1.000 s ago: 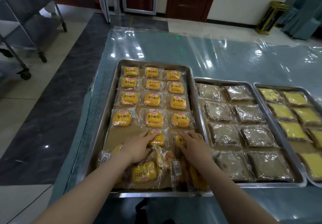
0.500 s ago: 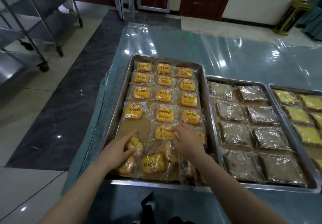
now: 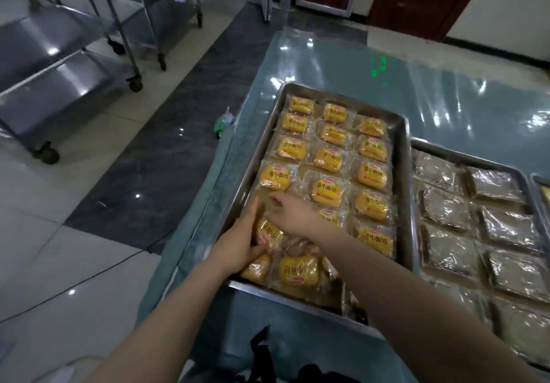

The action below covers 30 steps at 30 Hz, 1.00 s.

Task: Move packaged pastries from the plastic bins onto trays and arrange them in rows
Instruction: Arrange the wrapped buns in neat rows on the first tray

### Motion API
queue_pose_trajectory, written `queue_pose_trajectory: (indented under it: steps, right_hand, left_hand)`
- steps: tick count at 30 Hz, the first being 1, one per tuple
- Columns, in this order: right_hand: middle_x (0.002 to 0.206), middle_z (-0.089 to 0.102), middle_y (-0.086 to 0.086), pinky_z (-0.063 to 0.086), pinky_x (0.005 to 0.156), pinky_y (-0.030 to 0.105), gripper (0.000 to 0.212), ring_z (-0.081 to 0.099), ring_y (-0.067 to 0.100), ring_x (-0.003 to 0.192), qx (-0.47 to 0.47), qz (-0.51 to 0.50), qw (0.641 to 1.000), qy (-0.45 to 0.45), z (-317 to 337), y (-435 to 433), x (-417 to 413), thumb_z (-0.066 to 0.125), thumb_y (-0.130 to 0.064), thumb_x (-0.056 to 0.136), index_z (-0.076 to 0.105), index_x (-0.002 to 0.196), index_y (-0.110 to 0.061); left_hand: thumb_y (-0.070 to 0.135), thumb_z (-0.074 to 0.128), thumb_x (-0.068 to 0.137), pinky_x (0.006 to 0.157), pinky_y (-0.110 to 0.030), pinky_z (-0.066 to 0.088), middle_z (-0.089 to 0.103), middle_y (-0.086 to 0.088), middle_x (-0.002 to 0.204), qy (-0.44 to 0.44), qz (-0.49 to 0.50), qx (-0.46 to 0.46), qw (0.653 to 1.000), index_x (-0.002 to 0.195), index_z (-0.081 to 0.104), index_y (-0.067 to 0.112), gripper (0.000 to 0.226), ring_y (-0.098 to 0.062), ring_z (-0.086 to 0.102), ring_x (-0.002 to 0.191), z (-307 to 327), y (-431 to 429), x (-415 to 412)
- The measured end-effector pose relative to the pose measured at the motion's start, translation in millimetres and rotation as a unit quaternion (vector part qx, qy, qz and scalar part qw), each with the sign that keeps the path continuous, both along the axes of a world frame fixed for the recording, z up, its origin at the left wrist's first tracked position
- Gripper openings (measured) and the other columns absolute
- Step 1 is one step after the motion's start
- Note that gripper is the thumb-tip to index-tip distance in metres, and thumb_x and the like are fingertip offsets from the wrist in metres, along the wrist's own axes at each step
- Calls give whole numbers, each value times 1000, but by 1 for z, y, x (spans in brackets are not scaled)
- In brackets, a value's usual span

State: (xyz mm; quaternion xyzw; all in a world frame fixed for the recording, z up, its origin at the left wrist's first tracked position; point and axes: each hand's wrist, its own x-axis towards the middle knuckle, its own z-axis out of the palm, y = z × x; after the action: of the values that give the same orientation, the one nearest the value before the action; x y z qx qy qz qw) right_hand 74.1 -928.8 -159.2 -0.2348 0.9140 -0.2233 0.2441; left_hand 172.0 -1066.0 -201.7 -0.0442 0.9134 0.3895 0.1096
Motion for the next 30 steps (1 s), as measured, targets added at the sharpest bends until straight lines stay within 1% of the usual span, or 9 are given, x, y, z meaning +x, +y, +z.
queue_pose_trajectory:
  steps: [2, 4, 7, 11, 15, 20, 26, 28, 30]
  right_hand:
    - [84, 59, -9, 39, 59, 24, 12, 60, 15, 78, 17, 22, 1000, -16, -6, -6, -5, 65, -30, 86, 61, 95, -24]
    - [71, 58, -10, 37, 54, 21, 14, 57, 7, 67, 21, 15, 999, -38, -9, -5, -10, 70, -28, 83, 58, 75, -27]
    - [74, 63, -7, 41, 52, 20, 11, 59, 6, 63, -49, -120, 990, -52, -5, 5, -20, 70, -24, 84, 63, 75, -23]
    - [76, 63, 8, 43, 42, 22, 10, 60, 17, 56, -162, -319, 927, -113, -2, 20, -21, 60, -10, 89, 52, 85, -15]
    - [84, 65, 9, 52, 55, 30, 15, 64, 16, 65, -78, -221, 961, -145, -5, 22, -7, 61, -19, 90, 47, 92, -16]
    - [85, 60, -6, 42, 46, 23, 30, 60, 9, 63, -43, -145, 986, -71, -3, 19, -1, 65, -25, 88, 47, 111, -27]
    - [90, 61, -8, 43, 49, 21, 21, 56, 5, 65, -12, -130, 989, -68, 1, 28, -3, 67, -13, 84, 59, 86, -31]
    - [96, 63, -10, 50, 59, 22, 22, 59, 4, 74, 15, -108, 994, -13, 2, 29, -3, 63, -13, 86, 59, 86, -34]
    - [115, 59, -8, 49, 84, 28, 28, 57, 9, 101, 23, -36, 998, 48, 1, 26, -1, 67, -25, 84, 61, 110, -33]
  left_hand:
    - [34, 71, 80, 86, -28, 44, 38, -5, 146, 5, 12, 7, 1000, 143, -18, 43, 110, -12, 55, 102, 0, 1, 1]
    - [38, 69, 81, 103, -39, 38, 28, -3, 152, 20, 17, 8, 1000, 145, -13, 41, 105, -20, 43, 128, 0, 2, 3]
    - [47, 61, 84, 115, -38, 21, 13, 1, 157, 85, 0, -34, 996, 148, -5, 34, 93, -19, 20, 142, -1, 3, 6]
    - [55, 48, 89, 115, -29, 6, 3, 0, 159, 122, -21, -108, 986, 150, -5, 26, 85, -15, 5, 144, -6, 3, 5]
    - [51, 45, 92, 115, -30, 2, 4, -4, 159, 132, -55, -159, 977, 150, 1, 30, 76, -19, 9, 144, -10, 3, 4]
    - [38, 39, 97, 111, -35, 27, 19, -6, 155, 132, -67, -200, 969, 150, 14, 31, 59, -26, 29, 135, -8, 3, 5]
    - [22, 55, 91, 111, -35, 23, 8, 0, 158, 83, -52, -220, 971, 149, 10, 38, 75, -23, 13, 142, -7, 5, 8]
    - [17, 55, 91, 108, -35, 29, 6, 1, 158, 76, -41, -212, 973, 149, 8, 38, 77, -23, 15, 142, -5, 5, 9]
    - [11, 53, 91, 100, -34, 39, 5, 2, 158, 73, -20, -191, 979, 149, 4, 37, 80, -22, 26, 139, -5, 6, 10]
